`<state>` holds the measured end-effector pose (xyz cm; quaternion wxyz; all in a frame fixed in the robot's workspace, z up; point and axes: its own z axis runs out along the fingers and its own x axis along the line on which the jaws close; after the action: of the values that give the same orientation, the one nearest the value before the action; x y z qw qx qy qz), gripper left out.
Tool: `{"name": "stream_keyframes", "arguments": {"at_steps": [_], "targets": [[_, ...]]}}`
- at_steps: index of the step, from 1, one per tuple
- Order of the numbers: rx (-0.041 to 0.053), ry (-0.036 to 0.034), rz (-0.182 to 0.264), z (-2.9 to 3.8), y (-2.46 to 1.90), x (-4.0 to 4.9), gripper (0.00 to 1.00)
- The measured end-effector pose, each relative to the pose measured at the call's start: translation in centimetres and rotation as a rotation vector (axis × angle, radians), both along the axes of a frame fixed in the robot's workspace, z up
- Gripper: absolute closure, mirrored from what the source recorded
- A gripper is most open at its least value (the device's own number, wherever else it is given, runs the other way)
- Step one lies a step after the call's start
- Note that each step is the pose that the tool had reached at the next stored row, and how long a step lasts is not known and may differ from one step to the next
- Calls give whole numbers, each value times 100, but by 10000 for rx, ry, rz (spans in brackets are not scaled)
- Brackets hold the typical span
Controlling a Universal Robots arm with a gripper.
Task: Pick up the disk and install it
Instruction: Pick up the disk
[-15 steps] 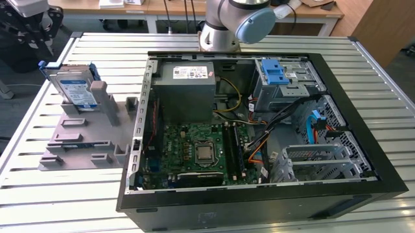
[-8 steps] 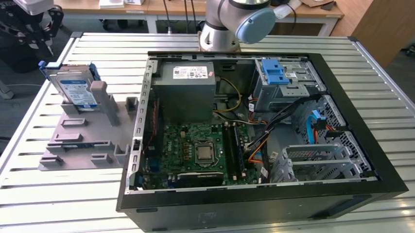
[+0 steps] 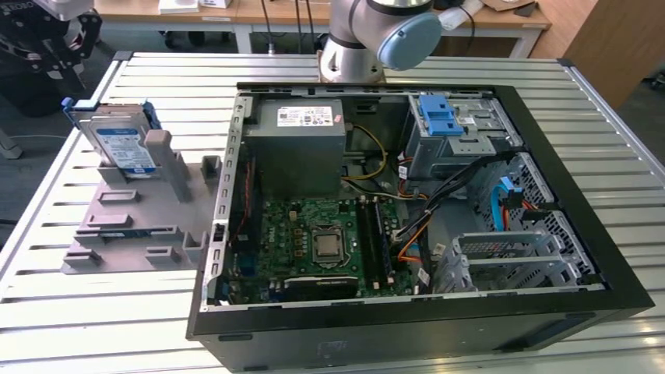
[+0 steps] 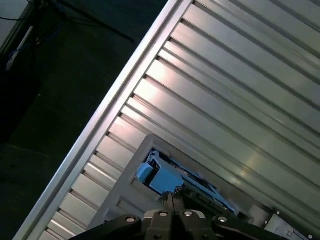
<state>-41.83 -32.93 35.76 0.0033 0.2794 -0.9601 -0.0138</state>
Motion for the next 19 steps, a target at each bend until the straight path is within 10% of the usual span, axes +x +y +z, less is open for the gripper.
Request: {"name": "stream_keyframes", "arguments": {"at_steps": [19], "targets": [[0, -1, 2889, -5, 0, 0, 89]]}}
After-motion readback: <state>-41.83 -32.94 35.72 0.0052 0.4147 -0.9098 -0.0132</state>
